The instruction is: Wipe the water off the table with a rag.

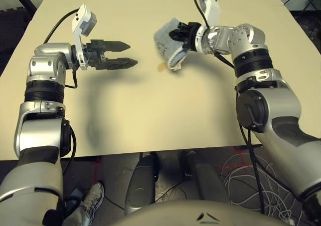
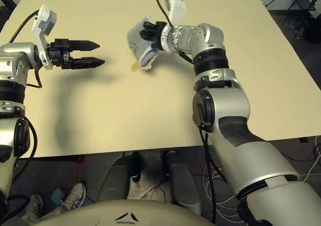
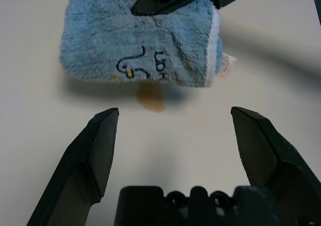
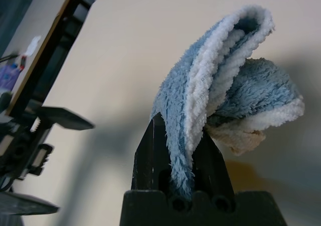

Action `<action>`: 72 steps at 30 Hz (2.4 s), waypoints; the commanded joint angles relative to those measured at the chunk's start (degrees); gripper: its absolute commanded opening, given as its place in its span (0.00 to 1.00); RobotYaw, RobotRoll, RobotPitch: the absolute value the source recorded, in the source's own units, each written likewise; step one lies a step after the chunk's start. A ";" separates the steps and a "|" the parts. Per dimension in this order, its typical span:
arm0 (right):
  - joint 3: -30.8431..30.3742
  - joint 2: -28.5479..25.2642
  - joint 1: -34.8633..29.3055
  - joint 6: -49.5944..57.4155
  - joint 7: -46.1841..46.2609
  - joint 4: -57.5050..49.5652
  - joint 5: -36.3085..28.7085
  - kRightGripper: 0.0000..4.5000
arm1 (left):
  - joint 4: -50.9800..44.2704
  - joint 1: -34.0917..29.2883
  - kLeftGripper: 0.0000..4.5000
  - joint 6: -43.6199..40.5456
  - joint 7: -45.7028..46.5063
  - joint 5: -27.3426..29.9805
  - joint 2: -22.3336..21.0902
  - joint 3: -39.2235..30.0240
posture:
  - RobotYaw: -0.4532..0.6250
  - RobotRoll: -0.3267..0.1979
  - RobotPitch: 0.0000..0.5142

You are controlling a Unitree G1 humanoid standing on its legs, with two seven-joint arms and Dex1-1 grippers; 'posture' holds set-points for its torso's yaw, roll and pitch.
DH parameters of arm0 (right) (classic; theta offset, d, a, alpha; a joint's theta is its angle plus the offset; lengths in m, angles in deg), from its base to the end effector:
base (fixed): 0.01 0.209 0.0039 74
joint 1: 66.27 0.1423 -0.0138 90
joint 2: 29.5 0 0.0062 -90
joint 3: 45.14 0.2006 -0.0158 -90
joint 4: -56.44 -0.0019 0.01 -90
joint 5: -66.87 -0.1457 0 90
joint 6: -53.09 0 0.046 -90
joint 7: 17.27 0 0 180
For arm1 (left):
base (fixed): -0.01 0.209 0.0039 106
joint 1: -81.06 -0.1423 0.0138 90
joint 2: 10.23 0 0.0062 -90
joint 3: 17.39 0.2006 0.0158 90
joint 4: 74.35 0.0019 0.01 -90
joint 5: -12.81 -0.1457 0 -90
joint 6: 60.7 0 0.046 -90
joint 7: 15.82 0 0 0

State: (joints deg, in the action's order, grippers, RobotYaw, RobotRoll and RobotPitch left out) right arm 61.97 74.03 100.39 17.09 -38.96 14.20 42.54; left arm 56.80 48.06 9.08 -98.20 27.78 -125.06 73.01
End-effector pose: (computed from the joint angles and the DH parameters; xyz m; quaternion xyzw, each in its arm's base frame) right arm 0.3840 -0.0741 0.2423 0.2191 0.2087 0.3849 0.8719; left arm 0.3532 0.2943 0.2327 0.0967 0.0852 -0.5383 0.8329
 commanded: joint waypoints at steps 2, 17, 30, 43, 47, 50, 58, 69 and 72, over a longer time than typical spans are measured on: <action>-1.61 2.26 -2.81 -0.87 1.12 0.27 0.48 0.01 | -0.61 -0.55 1.00 -0.39 -0.58 -0.48 -0.67 0.31 | 0.47 0.62 0.42; -8.96 -1.27 -5.50 -8.35 2.10 6.32 9.07 0.01 | -1.70 -1.87 1.00 -1.01 -0.16 -0.12 -1.02 -0.08 | 0.48 0.62 0.43; -7.48 -12.07 -2.50 -12.41 6.50 13.43 12.42 0.01 | -0.18 -0.87 1.00 -0.18 -0.07 -0.55 -0.52 0.16 | 0.46 0.62 0.42; -4.64 -2.43 5.72 -7.30 1.59 7.81 5.73 0.01 | 0.21 -0.44 1.00 0.20 -0.46 -0.81 -0.48 0.55 | 0.46 0.62 0.40; -6.50 0.92 3.71 -6.58 1.16 7.35 6.32 0.01 | -0.29 -0.74 1.00 0.00 -0.43 -0.64 -0.50 0.50 | 0.47 0.62 0.40; -8.27 2.61 1.06 -5.31 0.81 7.47 7.32 0.01 | -1.01 -1.26 1.00 -0.33 -0.43 -0.42 -0.62 0.39 | 0.48 0.62 0.40; -14.27 1.87 -3.87 -1.33 -1.78 6.53 10.90 0.01 | -1.91 -2.15 1.00 -0.81 -0.23 -0.19 -0.93 0.14 | 0.48 0.62 0.40; -12.40 -6.94 -2.46 -4.34 1.36 12.75 13.36 0.01 | -1.18 -1.89 1.00 -0.39 -0.27 -0.38 -0.93 0.19 | 0.47 0.62 0.39; -11.71 -9.03 -2.12 -5.46 2.48 14.78 13.83 0.01 | -0.68 -1.41 1.00 -0.17 -0.26 -0.54 -0.72 0.32 | 0.46 0.62 0.39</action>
State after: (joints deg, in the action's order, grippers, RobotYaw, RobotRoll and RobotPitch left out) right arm 49.72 66.81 98.26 12.09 -38.45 27.02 54.86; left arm 55.89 46.54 8.66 -98.14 27.77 -125.58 73.08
